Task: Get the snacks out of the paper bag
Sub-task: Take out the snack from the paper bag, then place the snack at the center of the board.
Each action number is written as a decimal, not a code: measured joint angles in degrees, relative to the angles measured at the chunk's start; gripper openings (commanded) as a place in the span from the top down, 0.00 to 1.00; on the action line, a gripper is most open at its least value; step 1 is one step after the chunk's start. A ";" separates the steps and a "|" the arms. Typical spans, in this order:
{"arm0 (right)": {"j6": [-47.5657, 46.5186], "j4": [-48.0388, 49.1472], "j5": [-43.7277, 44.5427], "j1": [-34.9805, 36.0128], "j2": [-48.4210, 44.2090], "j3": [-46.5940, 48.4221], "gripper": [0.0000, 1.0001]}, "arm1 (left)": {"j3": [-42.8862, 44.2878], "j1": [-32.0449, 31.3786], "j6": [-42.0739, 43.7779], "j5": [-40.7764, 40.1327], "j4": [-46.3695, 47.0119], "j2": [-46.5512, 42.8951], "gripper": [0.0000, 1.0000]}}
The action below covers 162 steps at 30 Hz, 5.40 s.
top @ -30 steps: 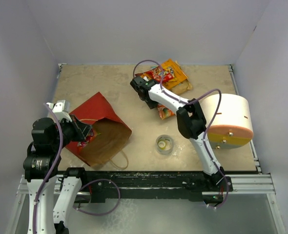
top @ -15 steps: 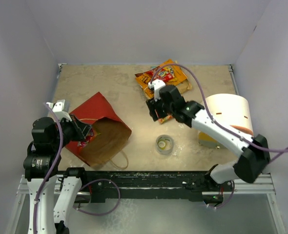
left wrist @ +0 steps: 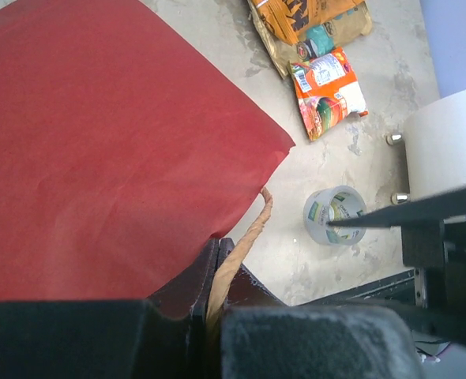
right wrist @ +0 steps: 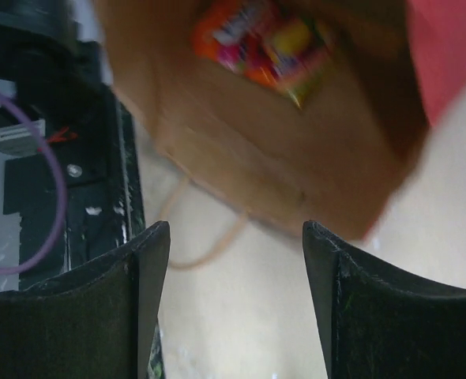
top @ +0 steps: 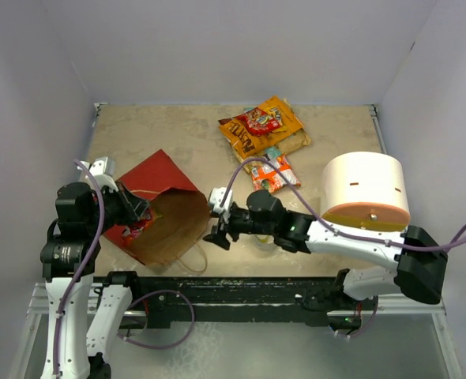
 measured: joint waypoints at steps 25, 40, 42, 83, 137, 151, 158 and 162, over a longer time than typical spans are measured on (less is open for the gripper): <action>-47.80 23.98 3.67 11.21 44.39 22.99 0.28 | 0.52 -0.02 0.24 0.57 -4.44 -0.07 1.00; -64.28 26.77 10.82 10.36 63.32 41.09 0.24 | 0.52 -0.07 0.44 0.94 -4.15 -0.04 1.00; -65.26 27.76 11.23 9.94 65.31 43.28 0.28 | 0.52 -0.07 0.46 0.94 -4.15 -0.04 1.00; -25.40 27.80 16.52 12.35 24.96 1.99 1.00 | 0.55 -2.01 -1.14 -4.96 -4.61 0.92 1.00; -71.67 16.94 18.97 -32.59 20.17 -2.95 0.80 | 0.55 -0.90 0.48 -2.08 -4.59 -1.60 1.00; -41.51 6.95 21.09 -22.82 -4.35 -2.93 0.31 | 0.55 -0.28 0.55 -1.55 -4.59 -0.70 1.00; -16.31 3.78 11.87 -19.87 -15.21 -6.47 0.28 | 0.79 -0.07 0.50 -1.92 -4.74 1.25 1.00; -8.00 2.03 9.88 -19.89 -16.85 -7.67 0.26 | 4.35 -0.07 0.50 -2.23 -5.77 3.76 1.00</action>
